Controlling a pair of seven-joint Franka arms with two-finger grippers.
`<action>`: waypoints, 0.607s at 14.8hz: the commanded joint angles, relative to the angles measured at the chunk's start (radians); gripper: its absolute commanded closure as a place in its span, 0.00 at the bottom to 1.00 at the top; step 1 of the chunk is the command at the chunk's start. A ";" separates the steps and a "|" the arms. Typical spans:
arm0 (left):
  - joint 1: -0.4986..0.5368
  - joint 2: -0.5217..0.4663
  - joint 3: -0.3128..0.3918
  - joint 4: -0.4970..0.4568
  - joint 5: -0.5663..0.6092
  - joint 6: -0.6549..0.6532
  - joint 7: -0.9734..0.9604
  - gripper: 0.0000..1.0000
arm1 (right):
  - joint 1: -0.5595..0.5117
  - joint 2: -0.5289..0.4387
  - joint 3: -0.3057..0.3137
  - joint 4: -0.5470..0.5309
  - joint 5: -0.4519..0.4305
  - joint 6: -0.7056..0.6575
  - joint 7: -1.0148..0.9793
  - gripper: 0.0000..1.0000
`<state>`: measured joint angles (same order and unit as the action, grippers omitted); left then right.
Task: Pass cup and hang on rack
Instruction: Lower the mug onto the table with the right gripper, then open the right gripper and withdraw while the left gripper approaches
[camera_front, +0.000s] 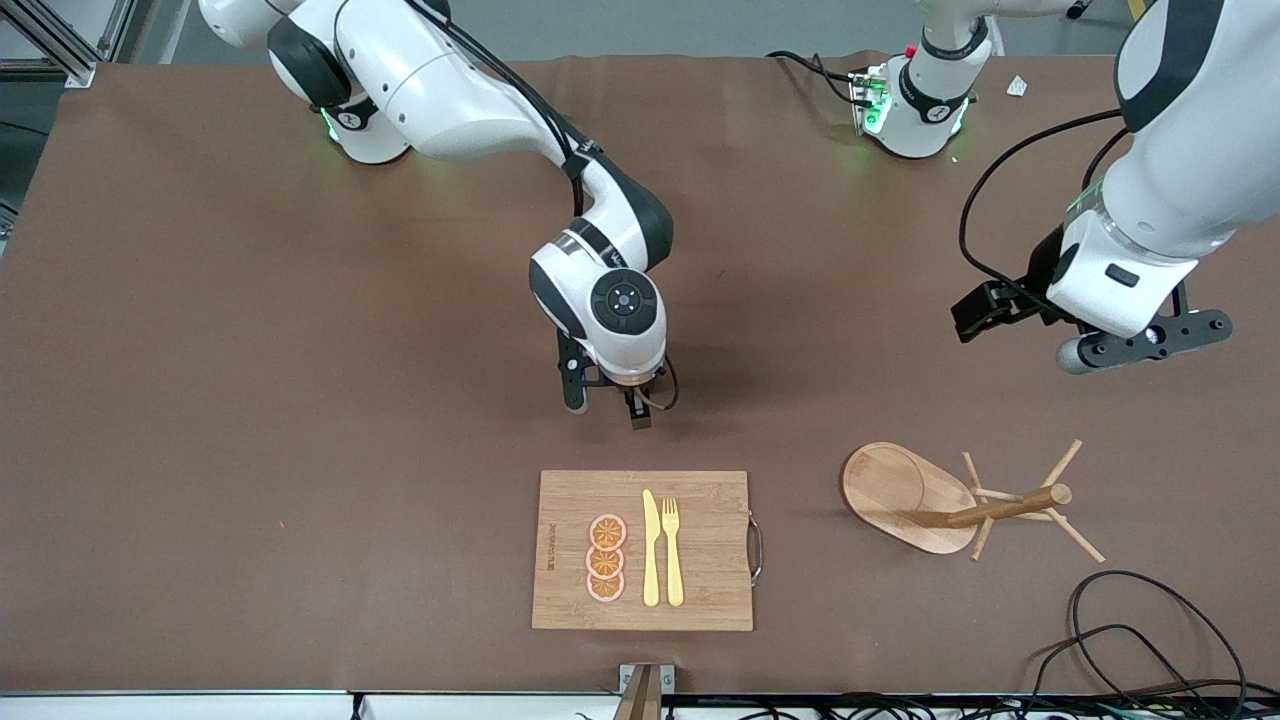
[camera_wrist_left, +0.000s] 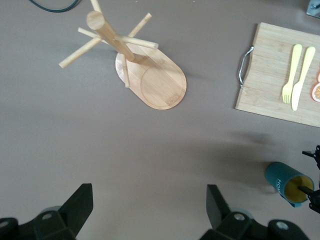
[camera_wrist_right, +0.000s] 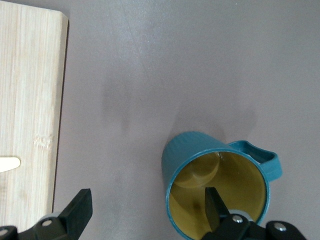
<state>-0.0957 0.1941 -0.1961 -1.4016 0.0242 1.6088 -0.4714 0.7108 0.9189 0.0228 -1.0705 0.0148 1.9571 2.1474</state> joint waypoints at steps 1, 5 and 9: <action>-0.002 -0.013 -0.043 0.000 0.042 -0.010 -0.001 0.00 | -0.010 -0.029 0.008 -0.011 -0.006 -0.035 -0.023 0.00; -0.016 -0.013 -0.045 -0.002 0.046 -0.010 -0.004 0.00 | -0.036 -0.048 0.002 -0.011 -0.007 -0.184 -0.245 0.00; -0.027 -0.018 -0.046 0.001 0.068 -0.010 0.000 0.00 | -0.070 -0.201 -0.001 -0.122 -0.050 -0.198 -0.597 0.00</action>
<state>-0.1158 0.1926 -0.2409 -1.4016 0.0678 1.6080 -0.4720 0.6590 0.8385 0.0138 -1.0647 0.0067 1.7544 1.6962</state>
